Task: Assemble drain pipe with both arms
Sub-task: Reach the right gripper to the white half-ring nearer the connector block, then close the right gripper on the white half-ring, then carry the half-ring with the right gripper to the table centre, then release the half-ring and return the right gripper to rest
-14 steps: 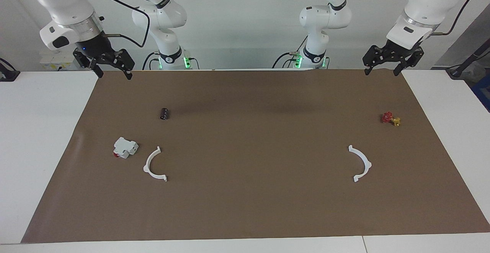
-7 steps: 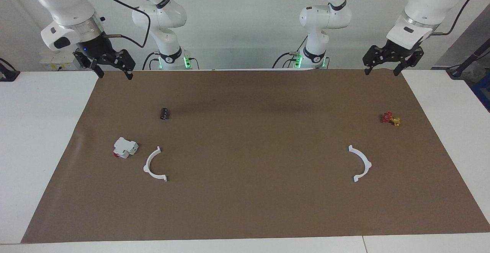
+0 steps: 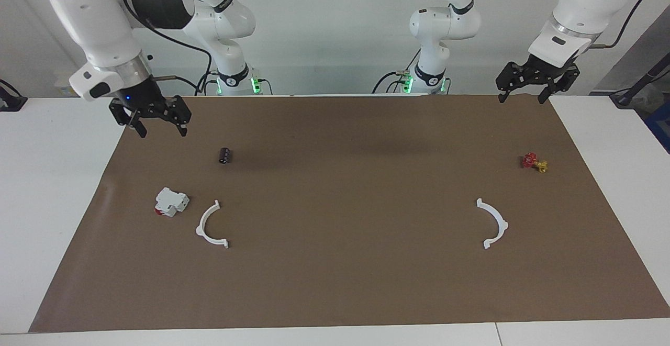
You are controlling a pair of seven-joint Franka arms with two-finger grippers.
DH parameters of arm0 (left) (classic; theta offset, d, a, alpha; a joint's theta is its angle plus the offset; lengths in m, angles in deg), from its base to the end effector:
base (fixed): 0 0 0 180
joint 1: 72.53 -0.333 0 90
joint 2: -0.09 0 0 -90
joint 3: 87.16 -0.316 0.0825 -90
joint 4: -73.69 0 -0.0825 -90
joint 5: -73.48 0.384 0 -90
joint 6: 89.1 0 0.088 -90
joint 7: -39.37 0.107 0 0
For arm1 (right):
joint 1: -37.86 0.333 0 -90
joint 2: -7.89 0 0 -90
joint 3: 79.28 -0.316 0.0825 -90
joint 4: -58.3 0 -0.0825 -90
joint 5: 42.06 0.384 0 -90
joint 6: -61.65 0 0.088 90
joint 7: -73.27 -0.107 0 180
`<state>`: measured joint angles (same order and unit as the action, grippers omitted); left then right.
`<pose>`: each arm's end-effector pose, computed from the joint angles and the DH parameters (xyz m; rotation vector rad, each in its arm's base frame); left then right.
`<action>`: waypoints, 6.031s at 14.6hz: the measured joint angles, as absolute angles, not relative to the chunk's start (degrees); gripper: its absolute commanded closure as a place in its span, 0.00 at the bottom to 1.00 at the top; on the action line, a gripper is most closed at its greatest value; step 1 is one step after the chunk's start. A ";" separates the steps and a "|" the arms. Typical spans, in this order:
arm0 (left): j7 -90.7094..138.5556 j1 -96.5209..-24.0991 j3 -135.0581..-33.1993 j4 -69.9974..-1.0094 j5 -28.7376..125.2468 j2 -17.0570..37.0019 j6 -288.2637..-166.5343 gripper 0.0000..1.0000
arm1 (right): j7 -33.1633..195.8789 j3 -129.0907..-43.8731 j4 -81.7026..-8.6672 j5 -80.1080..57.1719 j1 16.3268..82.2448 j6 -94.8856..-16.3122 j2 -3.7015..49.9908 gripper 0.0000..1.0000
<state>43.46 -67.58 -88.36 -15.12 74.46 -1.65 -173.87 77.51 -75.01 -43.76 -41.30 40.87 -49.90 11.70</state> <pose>0.5348 -0.0329 0.6429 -3.1175 0.2118 0.0628 0.5933 -0.0111 0.5195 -3.1339 -0.0755 -0.1562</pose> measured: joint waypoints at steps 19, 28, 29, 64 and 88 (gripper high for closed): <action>43.46 -67.58 -88.36 -15.12 74.46 -1.65 -173.87 0.00 | 93.34 -74.97 -47.37 -41.28 42.03 -81.61 34.99 0.34; 43.46 -67.58 -88.36 -15.12 74.46 -1.65 -173.87 0.00 | 94.88 -75.20 -46.96 -38.56 41.97 -81.49 35.09 1.00; 43.46 -67.58 -88.36 -15.12 74.46 -1.65 -173.87 0.00 | 94.88 -75.18 -46.78 -38.47 41.98 -81.24 35.11 1.00; 43.46 -67.58 -88.36 -15.12 74.46 -1.65 -173.87 0.00 | 47.00 -75.56 -46.18 -46.79 72.41 -77.87 34.92 1.00; 43.44 -69.43 -88.62 -18.65 74.46 -2.41 -179.94 0.00 | 45.37 -75.46 -46.85 -46.78 72.12 -77.82 33.34 0.00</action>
<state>43.44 -69.43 -88.62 -18.65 74.46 -2.41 -179.94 45.37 -75.46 -46.85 -46.78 72.12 -77.82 33.34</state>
